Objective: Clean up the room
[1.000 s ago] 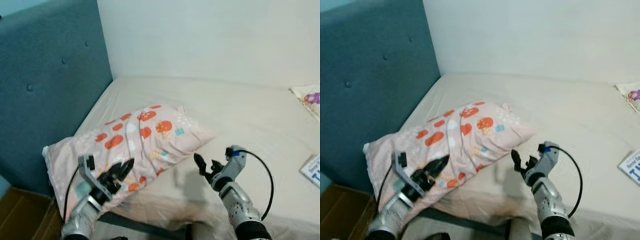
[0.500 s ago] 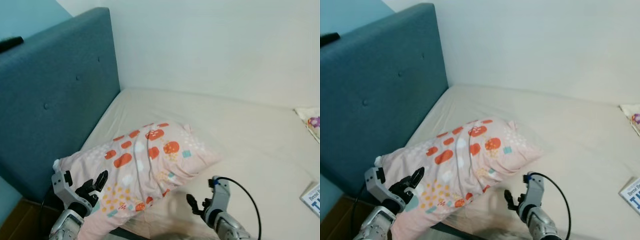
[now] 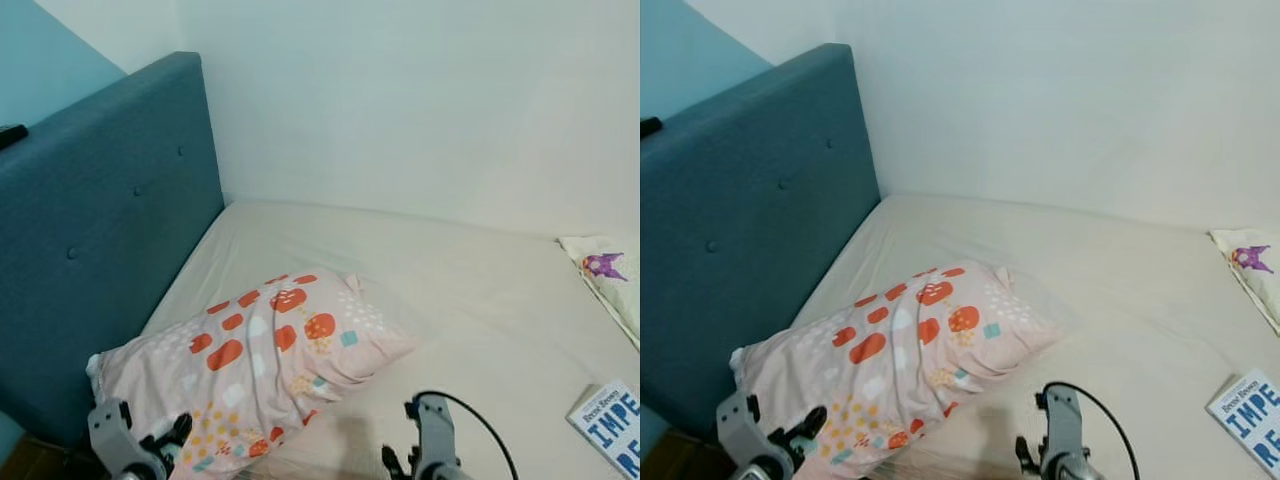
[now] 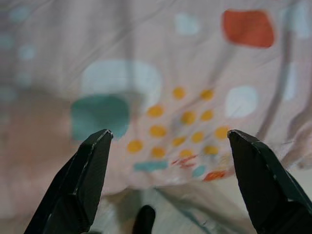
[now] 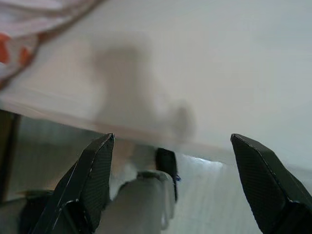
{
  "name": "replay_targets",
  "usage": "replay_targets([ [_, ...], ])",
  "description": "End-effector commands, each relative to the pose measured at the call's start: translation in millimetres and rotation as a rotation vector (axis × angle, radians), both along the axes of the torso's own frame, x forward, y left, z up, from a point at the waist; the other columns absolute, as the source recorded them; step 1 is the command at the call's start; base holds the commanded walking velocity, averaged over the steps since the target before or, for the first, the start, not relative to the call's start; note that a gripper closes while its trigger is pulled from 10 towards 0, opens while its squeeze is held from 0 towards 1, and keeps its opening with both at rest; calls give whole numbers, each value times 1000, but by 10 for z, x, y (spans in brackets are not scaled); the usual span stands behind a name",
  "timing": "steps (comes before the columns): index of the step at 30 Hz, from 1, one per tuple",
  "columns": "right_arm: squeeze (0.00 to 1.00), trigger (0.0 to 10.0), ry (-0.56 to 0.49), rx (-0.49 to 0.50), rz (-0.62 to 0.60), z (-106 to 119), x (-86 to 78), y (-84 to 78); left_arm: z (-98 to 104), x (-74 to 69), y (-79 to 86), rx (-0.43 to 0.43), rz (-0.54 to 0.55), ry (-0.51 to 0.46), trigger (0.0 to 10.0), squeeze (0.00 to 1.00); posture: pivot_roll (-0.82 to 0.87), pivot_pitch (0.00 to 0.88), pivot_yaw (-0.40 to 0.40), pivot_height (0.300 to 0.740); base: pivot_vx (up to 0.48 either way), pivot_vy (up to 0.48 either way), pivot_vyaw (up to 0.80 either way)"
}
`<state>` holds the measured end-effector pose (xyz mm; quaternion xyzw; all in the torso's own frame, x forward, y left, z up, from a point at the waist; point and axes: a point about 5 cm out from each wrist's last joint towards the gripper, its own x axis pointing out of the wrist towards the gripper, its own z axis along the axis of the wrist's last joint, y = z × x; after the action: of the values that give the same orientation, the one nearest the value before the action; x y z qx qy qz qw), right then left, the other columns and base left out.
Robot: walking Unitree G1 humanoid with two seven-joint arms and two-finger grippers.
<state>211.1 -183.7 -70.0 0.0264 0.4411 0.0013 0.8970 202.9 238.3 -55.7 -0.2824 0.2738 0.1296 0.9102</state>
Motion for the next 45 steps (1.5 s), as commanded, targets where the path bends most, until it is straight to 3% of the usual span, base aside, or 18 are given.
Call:
replay_targets([
  [1,0,10000,41,-27,12,-52,-84,1,-70,-112,30,23,11,68,10000,0,-31,0,-43,740,0,0,0],
  [4,0,10000,69,-25,11,-95,-166,-8,-170,-248,2,45,20,170,10000,0,-35,0,-46,740,0,0,0],
  [9,0,10000,75,-34,17,-106,-188,-17,-218,-313,-23,62,19,223,10000,0,-38,0,-48,740,0,0,0],
  [16,0,10000,69,-19,40,-98,-179,-20,-255,-346,-90,93,-15,264,10000,0,-36,0,-53,740,0,0,0],
  [29,0,10000,71,-12,59,-106,-204,-34,-299,-444,-73,179,-19,334,10000,0,-39,0,-57,740,0,0,714],
  [36,0,10000,16,10,34,-35,-72,-27,-260,-376,-41,260,-21,334,10000,0,-44,0,-55,740,0,0,711],
  [45,0,10000,-35,23,37,66,108,5,-251,-340,-61,188,-18,305,10000,0,-37,1,-54,740,0,0,700],
])
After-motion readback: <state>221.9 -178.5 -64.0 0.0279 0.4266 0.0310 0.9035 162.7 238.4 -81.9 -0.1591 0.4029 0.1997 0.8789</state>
